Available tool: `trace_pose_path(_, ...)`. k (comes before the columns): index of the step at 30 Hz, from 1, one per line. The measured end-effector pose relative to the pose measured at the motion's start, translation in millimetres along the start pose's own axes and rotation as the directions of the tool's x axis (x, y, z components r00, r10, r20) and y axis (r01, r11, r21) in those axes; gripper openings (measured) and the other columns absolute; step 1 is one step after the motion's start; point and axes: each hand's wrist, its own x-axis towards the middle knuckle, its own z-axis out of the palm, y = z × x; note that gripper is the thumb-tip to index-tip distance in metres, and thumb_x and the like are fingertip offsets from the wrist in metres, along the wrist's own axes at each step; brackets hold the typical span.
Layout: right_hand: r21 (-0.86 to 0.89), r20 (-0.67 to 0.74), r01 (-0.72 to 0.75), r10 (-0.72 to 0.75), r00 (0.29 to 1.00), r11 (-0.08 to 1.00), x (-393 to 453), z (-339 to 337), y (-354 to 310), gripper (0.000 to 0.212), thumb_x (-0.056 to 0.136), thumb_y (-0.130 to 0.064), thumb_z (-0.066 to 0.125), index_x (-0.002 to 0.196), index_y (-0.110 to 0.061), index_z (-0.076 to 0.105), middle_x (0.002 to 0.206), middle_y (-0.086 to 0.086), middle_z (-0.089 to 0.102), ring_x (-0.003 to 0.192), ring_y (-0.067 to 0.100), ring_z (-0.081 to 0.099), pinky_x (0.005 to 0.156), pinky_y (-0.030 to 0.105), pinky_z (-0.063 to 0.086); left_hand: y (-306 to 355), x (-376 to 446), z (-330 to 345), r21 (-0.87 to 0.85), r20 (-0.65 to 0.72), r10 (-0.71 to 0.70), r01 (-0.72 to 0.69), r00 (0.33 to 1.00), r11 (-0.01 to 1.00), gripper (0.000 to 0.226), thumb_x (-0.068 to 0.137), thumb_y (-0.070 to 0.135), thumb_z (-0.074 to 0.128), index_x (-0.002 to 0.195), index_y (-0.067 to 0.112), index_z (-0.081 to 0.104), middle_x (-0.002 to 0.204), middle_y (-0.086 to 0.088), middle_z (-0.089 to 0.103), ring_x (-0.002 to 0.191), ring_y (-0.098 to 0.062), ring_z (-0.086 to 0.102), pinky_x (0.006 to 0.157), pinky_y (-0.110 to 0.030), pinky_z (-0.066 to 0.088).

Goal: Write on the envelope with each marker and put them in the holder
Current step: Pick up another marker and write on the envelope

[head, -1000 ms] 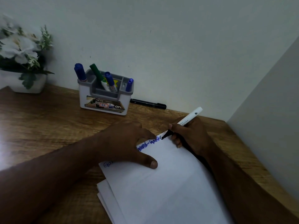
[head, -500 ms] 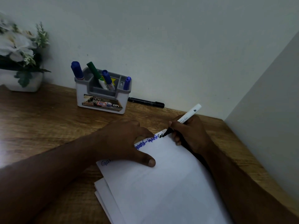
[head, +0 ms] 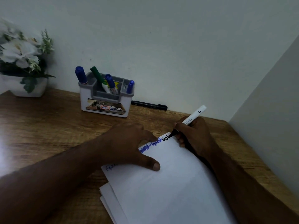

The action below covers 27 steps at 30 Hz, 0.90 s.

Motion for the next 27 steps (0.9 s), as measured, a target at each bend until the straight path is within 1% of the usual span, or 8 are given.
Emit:
trace_pose_path(2, -0.004, -0.005, -0.001, 0.001, 1.000, 1.000, 0.1, -0.1, 0.1, 0.018, 0.086, -0.004, 0.064, 0.072, 0.008, 0.063, 0.053, 0.017, 0.059, 0.041, 0.022, 0.052, 0.039, 0.026, 0.044, 0.6, -0.1, -0.4, -0.004, -0.001, -0.001, 0.001, 1.000, 1.000, 0.087, 0.060, 0.085, 0.053, 0.137, 0.048, 0.035, 0.100, 0.017, 0.042, 0.090, -0.005, 0.037, 0.071, -0.026, 0.032)
trace_pose_path(5, 0.002, -0.013, 0.009, -0.009, 1.000, 1.000, -0.1, 1.1, -0.9, 0.020, 0.086, -0.005, 0.066, 0.073, 0.010, 0.064, 0.055, 0.017, 0.060, 0.040, 0.018, 0.053, 0.038, 0.026, 0.045, 1.5, -1.1, -1.4, -0.007, 0.003, -0.008, 0.008, 1.000, 1.000, 0.087, 0.061, 0.083, 0.054, 0.137, 0.047, 0.035, 0.096, 0.018, 0.038, 0.090, -0.006, 0.037, 0.072, -0.026, 0.032)
trace_pose_path(8, -0.008, -0.023, 0.006, -0.007, 1.000, 1.000, -0.4, 1.0, -1.2, 0.020, 0.086, -0.004, 0.064, 0.069, 0.005, 0.061, 0.051, 0.014, 0.058, 0.038, 0.019, 0.050, 0.037, 0.025, 0.043, 1.5, -1.0, -1.6, 0.002, 0.006, -0.009, 0.009, 1.000, 1.000, 0.087, 0.061, 0.084, 0.053, 0.138, 0.047, 0.035, 0.097, 0.018, 0.038, 0.089, -0.006, 0.037, 0.071, -0.026, 0.032)
trace_pose_path(13, 0.014, -0.058, 0.013, -0.012, 0.998, 1.000, 0.6, -0.8, 1.2, 0.023, 0.087, -0.005, 0.062, 0.065, 0.002, 0.059, 0.052, 0.019, 0.053, 0.038, 0.020, 0.045, 0.036, 0.024, 0.039, 1.5, -1.8, -2.3, 0.003, 0.000, 0.000, 0.000, 1.000, 1.000, 0.088, 0.060, 0.084, 0.052, 0.138, 0.047, 0.036, 0.095, 0.017, 0.038, 0.088, -0.005, 0.038, 0.071, -0.026, 0.032)
trace_pose_path(19, 0.031, -0.033, 0.014, -0.013, 0.999, 0.999, 1.1, 0.4, 1.7, 0.023, 0.087, -0.007, 0.066, 0.072, 0.010, 0.062, 0.062, 0.027, 0.058, 0.043, 0.023, 0.050, 0.041, 0.027, 0.045, 2.0, -0.7, -2.3, 0.002, 0.014, -0.005, 0.005, 1.000, 1.000, 0.088, 0.060, 0.084, 0.052, 0.138, 0.047, 0.035, 0.096, 0.017, 0.038, 0.089, -0.006, 0.039, 0.070, -0.026, 0.032)
trace_pose_path(23, -0.005, -0.088, 0.025, -0.025, 0.996, 1.000, 0.8, 0.3, 1.7, 0.022, 0.087, -0.004, 0.063, 0.073, 0.012, 0.058, 0.053, 0.020, 0.053, 0.039, 0.021, 0.045, 0.036, 0.025, 0.043, 1.5, -0.8, -2.1, 0.012, -0.001, 0.001, -0.001, 1.000, 1.000, 0.087, 0.060, 0.085, 0.051, 0.137, 0.048, 0.036, 0.090, 0.018, 0.036, 0.084, -0.004, 0.037, 0.064, -0.024, 0.029)
trace_pose_path(25, -0.028, -0.051, 0.053, -0.055, 0.997, 0.998, -1.0, 0.3, 2.1, 0.022, 0.086, -0.007, 0.065, 0.072, 0.010, 0.062, 0.053, 0.018, 0.055, 0.040, 0.021, 0.047, 0.037, 0.026, 0.041, 2.3, -1.0, -2.5, 0.014, 0.004, -0.008, 0.008, 1.000, 1.000, 0.087, 0.060, 0.085, 0.052, 0.137, 0.048, 0.035, 0.089, 0.018, 0.034, 0.083, -0.006, 0.036, 0.064, -0.025, 0.029)
trace_pose_path(27, -0.109, 0.028, 0.087, -0.085, 0.996, 0.990, -4.6, 1.5, 1.5, 0.020, 0.085, -0.011, 0.069, 0.069, 0.001, 0.068, 0.051, 0.011, 0.060, 0.040, 0.019, 0.048, 0.037, 0.025, 0.039, 3.1, -0.9, -2.9, 0.021, 0.011, -0.014, 0.014, 1.000, 1.000, 0.087, 0.061, 0.084, 0.052, 0.138, 0.047, 0.035, 0.090, 0.017, 0.034, 0.085, -0.007, 0.036, 0.066, -0.026, 0.030)
